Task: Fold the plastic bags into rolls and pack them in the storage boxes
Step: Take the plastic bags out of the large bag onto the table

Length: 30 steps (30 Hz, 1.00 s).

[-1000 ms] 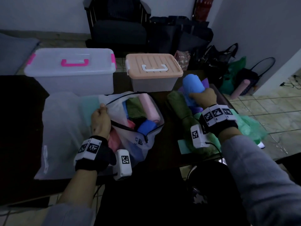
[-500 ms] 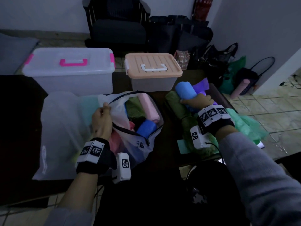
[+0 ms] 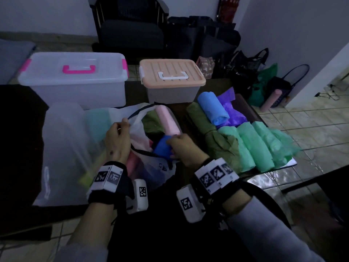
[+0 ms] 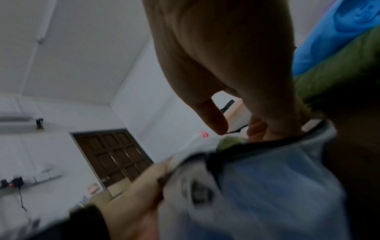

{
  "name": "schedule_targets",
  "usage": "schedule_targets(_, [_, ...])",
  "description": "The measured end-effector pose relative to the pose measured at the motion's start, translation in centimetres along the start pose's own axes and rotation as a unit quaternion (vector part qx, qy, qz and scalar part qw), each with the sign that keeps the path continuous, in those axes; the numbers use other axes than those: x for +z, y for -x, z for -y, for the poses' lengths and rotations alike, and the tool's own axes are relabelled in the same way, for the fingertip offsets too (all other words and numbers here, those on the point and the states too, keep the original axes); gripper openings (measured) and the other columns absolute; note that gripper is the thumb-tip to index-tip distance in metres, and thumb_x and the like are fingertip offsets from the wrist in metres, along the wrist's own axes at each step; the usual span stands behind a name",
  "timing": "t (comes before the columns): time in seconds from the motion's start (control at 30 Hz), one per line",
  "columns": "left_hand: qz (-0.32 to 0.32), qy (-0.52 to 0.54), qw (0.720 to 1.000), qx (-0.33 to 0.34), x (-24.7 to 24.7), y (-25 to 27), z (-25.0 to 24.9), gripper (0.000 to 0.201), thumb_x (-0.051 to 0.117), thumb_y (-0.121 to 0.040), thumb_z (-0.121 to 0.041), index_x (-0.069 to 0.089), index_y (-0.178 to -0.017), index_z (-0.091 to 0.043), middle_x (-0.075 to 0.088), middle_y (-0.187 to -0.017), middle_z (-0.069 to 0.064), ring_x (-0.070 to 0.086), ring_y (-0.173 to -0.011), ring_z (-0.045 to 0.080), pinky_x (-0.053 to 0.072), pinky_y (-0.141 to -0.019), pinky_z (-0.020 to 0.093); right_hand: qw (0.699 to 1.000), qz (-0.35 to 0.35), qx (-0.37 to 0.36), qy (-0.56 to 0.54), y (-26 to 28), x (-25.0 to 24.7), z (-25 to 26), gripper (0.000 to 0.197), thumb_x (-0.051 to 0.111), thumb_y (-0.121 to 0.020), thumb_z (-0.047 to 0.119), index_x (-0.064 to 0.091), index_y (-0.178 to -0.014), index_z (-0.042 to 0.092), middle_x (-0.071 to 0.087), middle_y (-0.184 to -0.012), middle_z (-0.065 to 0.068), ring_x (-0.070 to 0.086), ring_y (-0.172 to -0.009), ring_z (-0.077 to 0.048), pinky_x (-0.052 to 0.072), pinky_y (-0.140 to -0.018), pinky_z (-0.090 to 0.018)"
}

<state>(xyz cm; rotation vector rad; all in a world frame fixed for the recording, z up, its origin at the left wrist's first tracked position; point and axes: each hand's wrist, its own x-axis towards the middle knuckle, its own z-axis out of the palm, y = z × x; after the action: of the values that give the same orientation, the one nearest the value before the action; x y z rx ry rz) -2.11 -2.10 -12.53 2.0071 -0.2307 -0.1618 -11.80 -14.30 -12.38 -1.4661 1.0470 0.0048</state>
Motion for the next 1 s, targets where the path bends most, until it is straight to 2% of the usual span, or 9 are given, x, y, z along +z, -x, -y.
schedule_targets(0.1, [0.000,0.006,1.000,0.002,-0.2,0.1,0.0,0.042,0.036,-0.100,-0.034,0.062,-0.109,-0.003,0.062,-0.111,0.018,0.051,-0.093,0.023,0.031,-0.074,0.024,0.999,-0.049,0.002,0.000,-1.1,0.3,-1.5,0.073,0.070,-0.080,0.034,0.034,-0.131,-0.006,0.048,-0.112,-0.014,0.057,-0.095,-0.025,0.052,-0.073,-0.034])
schedule_targets(0.2, [0.001,0.008,1.000,0.007,-0.1,0.3,-0.1,0.042,0.037,-0.100,-0.034,0.063,-0.108,-0.002,0.062,-0.112,0.018,0.054,-0.100,0.028,0.030,-0.074,0.024,0.998,-0.042,0.017,0.041,-0.8,0.7,-1.7,0.094,0.075,-0.073,0.046,0.030,-0.138,-0.005,0.046,-0.133,-0.014,0.052,-0.118,-0.031,0.049,-0.093,-0.037])
schedule_targets(0.27, [-0.003,0.011,1.000,0.006,-0.1,0.3,-0.2,0.041,0.037,-0.100,-0.033,0.063,-0.109,-0.003,0.062,-0.113,0.018,0.054,-0.100,0.027,0.029,-0.073,0.023,0.995,-0.025,-0.002,0.092,-0.7,0.9,-1.7,0.080,0.073,-0.076,0.043,0.041,-0.135,-0.001,0.049,-0.131,-0.010,0.051,-0.119,-0.028,0.046,-0.100,-0.037])
schedule_targets(0.33, [-0.005,0.014,1.000,0.007,-0.1,0.3,-0.1,0.041,0.037,-0.100,-0.034,0.063,-0.109,-0.003,0.062,-0.112,0.017,0.053,-0.098,0.025,0.029,-0.074,0.023,0.997,-0.019,-0.018,0.070,-0.6,1.0,-1.4,0.049,0.073,-0.079,0.030,0.055,-0.117,0.005,0.053,-0.118,-0.005,0.054,-0.112,-0.025,0.047,-0.098,-0.036])
schedule_targets(0.43, [-0.004,0.016,1.000,0.006,-0.1,0.2,0.0,0.042,0.037,-0.100,-0.034,0.064,-0.107,-0.003,0.062,-0.108,0.016,0.054,-0.095,0.025,0.031,-0.073,0.024,0.999,-0.051,0.000,-0.014,-0.6,1.0,-1.2,0.057,0.082,-0.067,0.025,0.056,-0.112,0.002,0.060,-0.109,-0.011,0.061,-0.097,-0.026,0.054,-0.068,-0.032])
schedule_targets(0.5, [-0.003,0.016,1.000,0.004,-0.2,0.2,0.1,0.042,0.037,-0.100,-0.035,0.064,-0.106,-0.003,0.062,-0.106,0.015,0.051,-0.089,0.022,0.030,-0.073,0.024,0.995,-0.072,-0.020,-0.067,-0.5,1.1,-1.2,0.054,0.081,-0.068,0.020,0.056,-0.111,-0.001,0.061,-0.102,-0.014,0.062,-0.089,-0.027,0.051,-0.058,-0.030])
schedule_targets(0.73, [-0.002,0.009,1.000,0.016,-0.1,0.0,0.3,0.042,0.036,-0.100,-0.035,0.063,-0.107,-0.003,0.061,-0.104,0.013,0.046,-0.086,0.018,0.029,-0.071,0.024,0.918,-0.058,-0.180,-0.349,1.6,-2.2,1.6,0.018,0.066,-0.080,-0.002,0.064,-0.097,0.000,0.066,-0.097,-0.016,0.064,-0.091,-0.029,0.052,-0.086,-0.043])
schedule_targets(0.87, [0.004,0.008,1.000,0.019,-0.1,-0.1,0.5,0.042,0.037,-0.100,-0.034,0.063,-0.105,-0.001,0.056,-0.095,0.010,0.046,-0.085,0.018,0.026,-0.067,0.022,0.853,0.005,-0.181,-0.489,3.3,-6.5,4.1,0.030,0.054,-0.089,0.012,0.057,-0.115,-0.001,0.063,-0.103,-0.015,0.062,-0.093,-0.024,0.053,-0.085,-0.033])
schedule_targets(1.0, [0.003,0.020,1.000,0.012,0.0,-0.2,0.6,0.042,0.037,-0.100,-0.035,0.062,-0.103,-0.001,0.056,-0.095,0.011,0.046,-0.085,0.019,0.029,-0.070,0.026,0.818,-0.010,-0.212,-0.535,4.7,-12.0,4.4,0.023,0.049,-0.088,0.022,0.057,-0.099,0.003,0.065,-0.083,-0.008,0.064,-0.079,-0.018,0.054,-0.080,-0.028])
